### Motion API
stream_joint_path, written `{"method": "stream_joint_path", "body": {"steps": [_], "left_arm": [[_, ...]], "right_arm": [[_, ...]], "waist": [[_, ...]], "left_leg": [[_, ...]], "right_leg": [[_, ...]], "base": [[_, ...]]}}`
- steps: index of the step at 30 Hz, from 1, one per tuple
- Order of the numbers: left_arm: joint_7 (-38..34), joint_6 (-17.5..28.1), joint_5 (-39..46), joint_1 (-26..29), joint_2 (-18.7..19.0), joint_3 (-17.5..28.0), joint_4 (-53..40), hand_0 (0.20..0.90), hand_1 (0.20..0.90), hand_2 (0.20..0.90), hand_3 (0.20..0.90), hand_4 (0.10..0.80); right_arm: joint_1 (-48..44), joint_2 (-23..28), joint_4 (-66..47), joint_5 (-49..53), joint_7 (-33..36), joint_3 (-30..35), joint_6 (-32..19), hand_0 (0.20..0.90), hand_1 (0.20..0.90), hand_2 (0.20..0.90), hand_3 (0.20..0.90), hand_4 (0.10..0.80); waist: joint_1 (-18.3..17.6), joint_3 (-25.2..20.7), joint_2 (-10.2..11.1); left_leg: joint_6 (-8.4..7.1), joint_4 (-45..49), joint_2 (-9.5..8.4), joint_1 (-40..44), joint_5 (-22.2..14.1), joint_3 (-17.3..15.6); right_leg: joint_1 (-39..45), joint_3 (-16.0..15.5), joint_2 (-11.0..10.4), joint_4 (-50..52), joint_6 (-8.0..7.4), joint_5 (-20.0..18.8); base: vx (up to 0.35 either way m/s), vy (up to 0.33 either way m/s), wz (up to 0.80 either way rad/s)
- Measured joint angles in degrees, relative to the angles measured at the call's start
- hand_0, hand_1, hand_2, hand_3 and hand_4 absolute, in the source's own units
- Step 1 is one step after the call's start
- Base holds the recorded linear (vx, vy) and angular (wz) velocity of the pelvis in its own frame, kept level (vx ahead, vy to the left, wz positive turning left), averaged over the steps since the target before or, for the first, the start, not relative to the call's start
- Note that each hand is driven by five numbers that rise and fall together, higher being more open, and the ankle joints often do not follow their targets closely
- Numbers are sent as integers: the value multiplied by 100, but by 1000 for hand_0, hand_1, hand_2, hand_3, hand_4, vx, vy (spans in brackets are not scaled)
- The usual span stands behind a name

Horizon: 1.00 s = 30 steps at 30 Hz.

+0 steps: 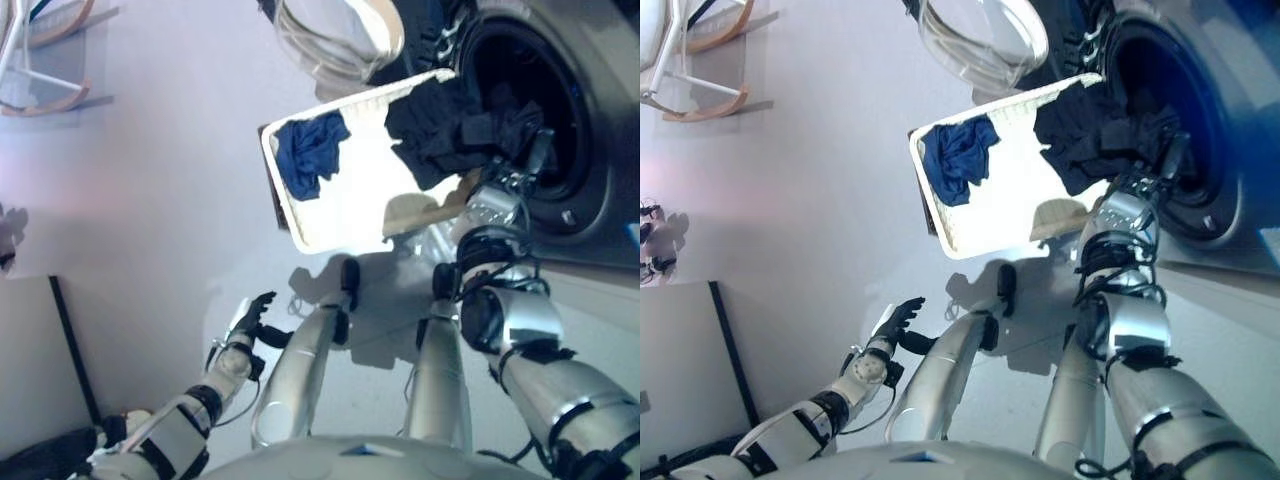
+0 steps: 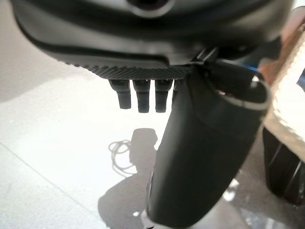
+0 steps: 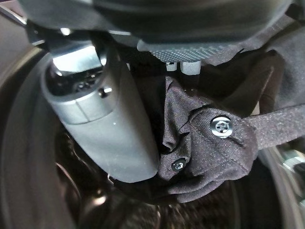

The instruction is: Pick up the clothes and place them into the washing machine

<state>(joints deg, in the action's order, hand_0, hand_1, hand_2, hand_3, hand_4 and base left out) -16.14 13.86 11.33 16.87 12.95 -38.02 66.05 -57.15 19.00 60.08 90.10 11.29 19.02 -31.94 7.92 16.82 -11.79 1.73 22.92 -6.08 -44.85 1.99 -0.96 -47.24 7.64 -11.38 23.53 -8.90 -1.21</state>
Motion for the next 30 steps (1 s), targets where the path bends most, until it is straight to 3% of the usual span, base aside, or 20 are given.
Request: {"method": "stream_joint_path", "body": {"steps": [4, 13, 24, 25, 26, 30], "left_arm": [[-17, -10, -4, -11, -11, -50, 5, 900, 900, 900, 900, 800], [-95, 38, -20, 25, -23, -50, -246, 900, 900, 900, 900, 800], [-220, 250, -22, 29, -3, -37, -450, 900, 900, 900, 900, 800], [-220, 251, -22, 29, 0, -37, -450, 900, 900, 900, 900, 800], [-220, 248, -22, 28, 1, -37, -445, 900, 900, 900, 900, 800], [-215, 250, -23, 10, 2, -40, -445, 900, 900, 900, 900, 800]], "right_arm": [[-452, 560, 763, 72, 228, 73, 85, 300, 300, 300, 300, 400], [-1295, 1677, 843, 111, 344, -160, 225, 300, 300, 300, 300, 400], [-1357, 1702, 292, 85, 477, -427, -227, 300, 300, 300, 300, 400], [-1357, 1700, 283, 67, 478, -430, -227, 559, 559, 559, 559, 573], [-1357, 1689, 243, 36, 479, -430, -236, 900, 900, 900, 900, 800], [-1355, 1609, 183, -69, 489, -387, -200, 900, 900, 900, 900, 800]], "waist": [[158, 32, -66], [365, 9, -123], [415, 18, -221], [422, 18, -221], [431, 23, -226], [429, 25, -226]], "left_leg": [[-5, 25, -39, -95, 5, 79], [-14, -73, -150, -189, 82, 250], [49, -351, -306, -65, 232, 226], [53, -351, -304, -36, 234, 227], [58, -356, -305, 12, 235, 229], [43, -539, -305, 384, 237, 230]], "right_leg": [[-86, 3, 1, 13, 2, -2], [-210, -83, -81, 144, -33, 82], [-215, -34, -230, 143, -48, 117], [-186, -35, -231, 140, -48, 117], [-135, -40, -231, 129, -49, 117], [213, -41, -238, -12, -49, 118]], "base": [[39, 1, 0], [64, -4, 10], [57, 36, 4], [35, 30, -1], [0, 0, 0], [31, 15, -4]]}}
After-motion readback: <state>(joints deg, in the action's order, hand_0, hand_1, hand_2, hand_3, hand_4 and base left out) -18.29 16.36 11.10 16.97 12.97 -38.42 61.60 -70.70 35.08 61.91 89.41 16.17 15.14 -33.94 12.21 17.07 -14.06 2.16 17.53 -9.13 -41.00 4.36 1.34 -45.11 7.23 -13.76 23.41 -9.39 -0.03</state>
